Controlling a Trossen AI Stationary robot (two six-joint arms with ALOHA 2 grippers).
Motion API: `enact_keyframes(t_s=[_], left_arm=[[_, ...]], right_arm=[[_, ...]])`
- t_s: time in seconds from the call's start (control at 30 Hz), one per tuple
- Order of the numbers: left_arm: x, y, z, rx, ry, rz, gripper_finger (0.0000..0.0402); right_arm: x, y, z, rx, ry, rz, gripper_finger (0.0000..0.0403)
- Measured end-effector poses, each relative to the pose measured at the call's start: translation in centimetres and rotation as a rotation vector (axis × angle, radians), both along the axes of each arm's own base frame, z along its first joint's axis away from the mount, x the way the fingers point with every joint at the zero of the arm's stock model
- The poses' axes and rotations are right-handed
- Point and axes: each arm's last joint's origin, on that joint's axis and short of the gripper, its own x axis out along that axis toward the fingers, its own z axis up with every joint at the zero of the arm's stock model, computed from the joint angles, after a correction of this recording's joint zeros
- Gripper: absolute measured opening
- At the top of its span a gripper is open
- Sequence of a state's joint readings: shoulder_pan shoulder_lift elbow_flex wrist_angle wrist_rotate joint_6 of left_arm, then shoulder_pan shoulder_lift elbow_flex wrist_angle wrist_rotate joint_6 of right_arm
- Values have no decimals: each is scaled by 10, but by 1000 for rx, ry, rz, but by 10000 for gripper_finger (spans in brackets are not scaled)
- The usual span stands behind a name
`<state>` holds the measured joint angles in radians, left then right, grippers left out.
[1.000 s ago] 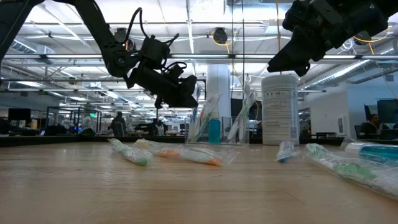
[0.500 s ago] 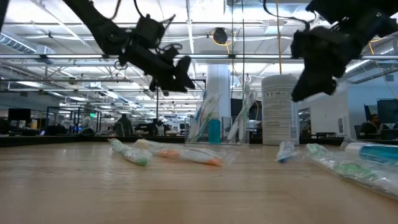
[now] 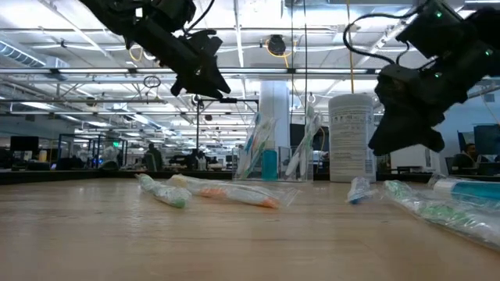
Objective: Pick & Place toothbrushing station
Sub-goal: Put the blue toothbrush into the transparent organizer
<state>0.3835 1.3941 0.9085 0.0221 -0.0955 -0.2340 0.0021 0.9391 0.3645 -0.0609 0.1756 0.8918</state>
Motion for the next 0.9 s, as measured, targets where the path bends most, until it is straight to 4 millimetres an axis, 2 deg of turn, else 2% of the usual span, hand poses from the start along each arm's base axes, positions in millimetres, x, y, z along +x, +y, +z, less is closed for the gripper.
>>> enact_keyframes(t_s=[0.13, 0.23, 0.43, 0.67, 0.77, 0.9], left_arm=[[4, -13, -2, -10, 27, -45, 152], [7, -23, -3, -11, 35, -81, 152], [12, -43, -3, -9, 34, -148, 152], [16, -55, -2, -5, 25, -190, 152], [17, -60, -2, -6, 26, -205, 152], [18, -67, -2, -17, 22, -225, 152]], right_arm=[[-5, 1, -15, 25, -53, 34, 89], [-6, 1, -18, 8, -109, 45, 89], [-4, 1, -12, -168, -322, 149, 89], [-9, -2, -3, -252, -562, 116, 89], [-10, -3, -2, -265, -582, 118, 89], [-10, 3, -2, -293, -591, 285, 96]])
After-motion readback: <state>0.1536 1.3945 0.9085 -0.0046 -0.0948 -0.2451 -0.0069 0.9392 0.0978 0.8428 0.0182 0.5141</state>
